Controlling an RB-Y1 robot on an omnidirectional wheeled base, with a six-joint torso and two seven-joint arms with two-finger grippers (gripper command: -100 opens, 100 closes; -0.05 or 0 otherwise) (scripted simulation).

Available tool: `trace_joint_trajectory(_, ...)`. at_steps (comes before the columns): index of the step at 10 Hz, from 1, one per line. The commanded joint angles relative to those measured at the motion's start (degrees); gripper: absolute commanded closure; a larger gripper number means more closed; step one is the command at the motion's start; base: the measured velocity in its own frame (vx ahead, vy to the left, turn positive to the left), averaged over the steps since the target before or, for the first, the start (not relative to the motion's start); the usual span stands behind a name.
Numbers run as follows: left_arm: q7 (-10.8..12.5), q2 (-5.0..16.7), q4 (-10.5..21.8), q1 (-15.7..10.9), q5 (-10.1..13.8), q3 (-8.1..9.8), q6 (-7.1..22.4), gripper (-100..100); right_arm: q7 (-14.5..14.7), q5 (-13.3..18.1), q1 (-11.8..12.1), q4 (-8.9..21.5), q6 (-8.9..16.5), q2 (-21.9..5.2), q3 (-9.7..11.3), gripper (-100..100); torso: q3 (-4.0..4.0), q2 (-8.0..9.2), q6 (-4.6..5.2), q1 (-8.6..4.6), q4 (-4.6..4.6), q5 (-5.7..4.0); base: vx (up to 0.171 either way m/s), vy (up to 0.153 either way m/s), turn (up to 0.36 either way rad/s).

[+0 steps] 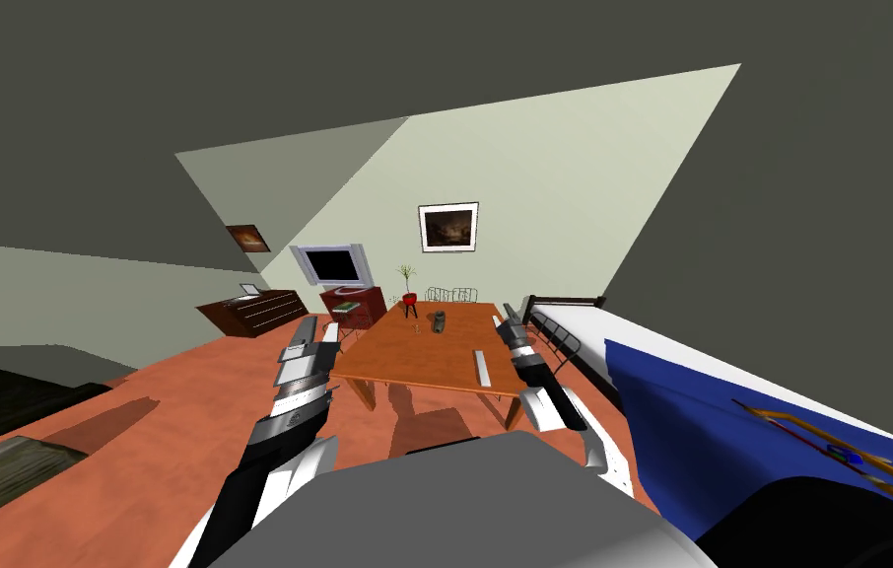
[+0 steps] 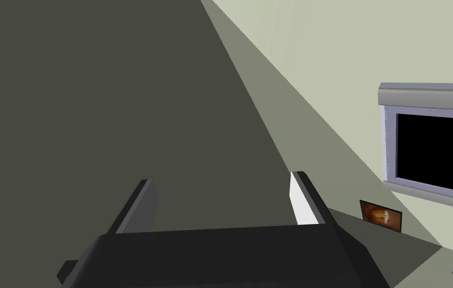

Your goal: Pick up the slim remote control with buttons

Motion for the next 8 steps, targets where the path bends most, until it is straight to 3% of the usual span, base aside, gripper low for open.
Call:
trace_joint_trajectory(1, 0.00, 0.00, 0.00, 0.00, 0.00, 0.00, 0.00, 0, -2.86, -0.42, -1.00, 1.42, 2.70, -1.71, -1.22, -100, 0.00, 0.00, 0.00, 0.00, 0.00, 0.00, -0.030, 0.045, 0.110)
trace_joint_trajectory(2, 0.00, 0.00, 0.00, 0.00, 0.00, 0.00, 0.00, 0, -3.78, -0.42, -1.00, 1.42, 2.70, -1.71, -1.22, -100, 0.00, 0.01, -0.02, 0.03, 0.00, 0.00, -0.025, 0.032, 0.062)
trace_joint_trajectory(3, 0.00, 0.00, 0.00, 0.00, 0.00, 0.00, 0.00, 0, -5.68, -0.69, -2.19, 2.91, 5.27, -2.96, -2.24, -100, 0.01, 0.01, 0.00, -0.01, 0.00, 0.00, -0.025, 0.038, 0.124)
trace_joint_trajectory(4, 0.00, 0.00, 0.00, 0.00, 0.00, 0.00, 0.00, 0, -6.82, -0.69, -2.19, 2.91, 5.34, -2.96, -2.24, -100, 0.00, 0.00, -0.02, 0.00, 0.00, 0.00, -0.021, 0.031, 0.067)
trace_joint_trajectory(5, 0.00, 0.00, 0.00, 0.00, 0.00, 0.00, 0.00, 0, -8.68, -0.96, -3.44, 4.53, 7.64, -4.15, -3.33, -100, 0.00, 0.00, 0.01, -0.02, 0.00, 0.00, -0.032, 0.042, 0.135)
trace_joint_trajectory(8, 0.00, 0.00, 0.00, 0.00, 0.00, 0.00, 0.00, 0, -13.31, -1.22, -4.75, 6.31, 11.06, -5.26, -4.48, -100, 0.02, 0.03, -0.01, -0.02, 0.01, -0.01, -0.028, 0.029, 0.093)
